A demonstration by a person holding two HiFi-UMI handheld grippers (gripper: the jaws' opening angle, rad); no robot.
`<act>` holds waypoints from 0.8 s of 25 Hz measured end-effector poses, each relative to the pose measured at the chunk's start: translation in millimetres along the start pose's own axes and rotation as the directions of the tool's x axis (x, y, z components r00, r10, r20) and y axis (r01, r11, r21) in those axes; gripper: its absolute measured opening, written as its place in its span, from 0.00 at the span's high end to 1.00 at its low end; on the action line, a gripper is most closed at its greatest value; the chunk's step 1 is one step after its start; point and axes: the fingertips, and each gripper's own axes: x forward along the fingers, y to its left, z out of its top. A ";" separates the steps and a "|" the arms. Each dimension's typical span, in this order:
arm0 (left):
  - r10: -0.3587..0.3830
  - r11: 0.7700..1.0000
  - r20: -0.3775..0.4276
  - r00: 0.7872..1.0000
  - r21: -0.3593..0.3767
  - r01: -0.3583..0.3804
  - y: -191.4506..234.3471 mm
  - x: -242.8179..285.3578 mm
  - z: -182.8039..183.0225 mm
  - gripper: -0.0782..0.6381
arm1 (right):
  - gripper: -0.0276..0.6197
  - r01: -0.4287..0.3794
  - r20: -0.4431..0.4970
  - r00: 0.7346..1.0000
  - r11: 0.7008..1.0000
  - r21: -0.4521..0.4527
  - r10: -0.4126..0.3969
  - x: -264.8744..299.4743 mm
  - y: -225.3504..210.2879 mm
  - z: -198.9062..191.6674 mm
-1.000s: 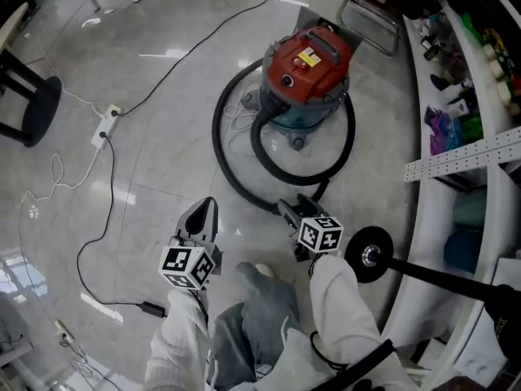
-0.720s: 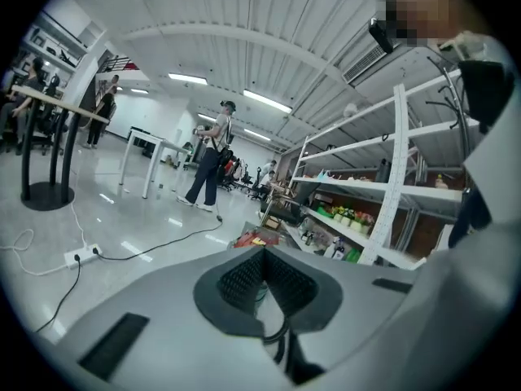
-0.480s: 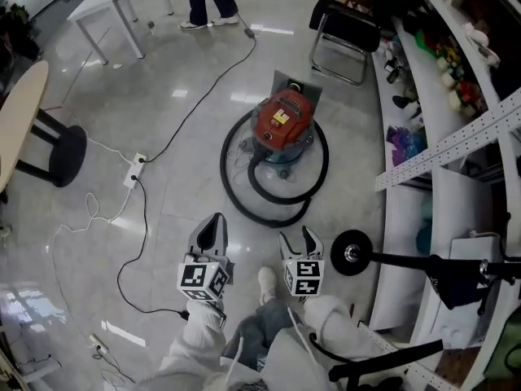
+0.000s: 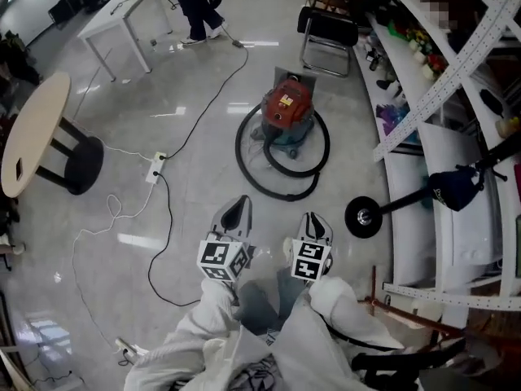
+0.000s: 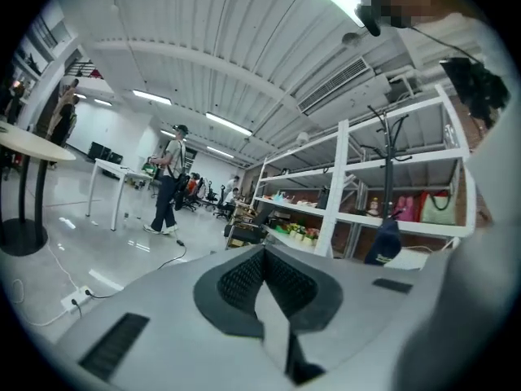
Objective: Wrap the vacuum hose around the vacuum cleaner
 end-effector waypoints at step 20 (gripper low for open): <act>-0.072 0.991 -0.089 0.993 0.104 0.081 -185.8 -294.6 -11.6 0.89 | 0.92 0.094 0.077 0.990 0.961 0.262 -0.117 -332.0 7.3 -103.6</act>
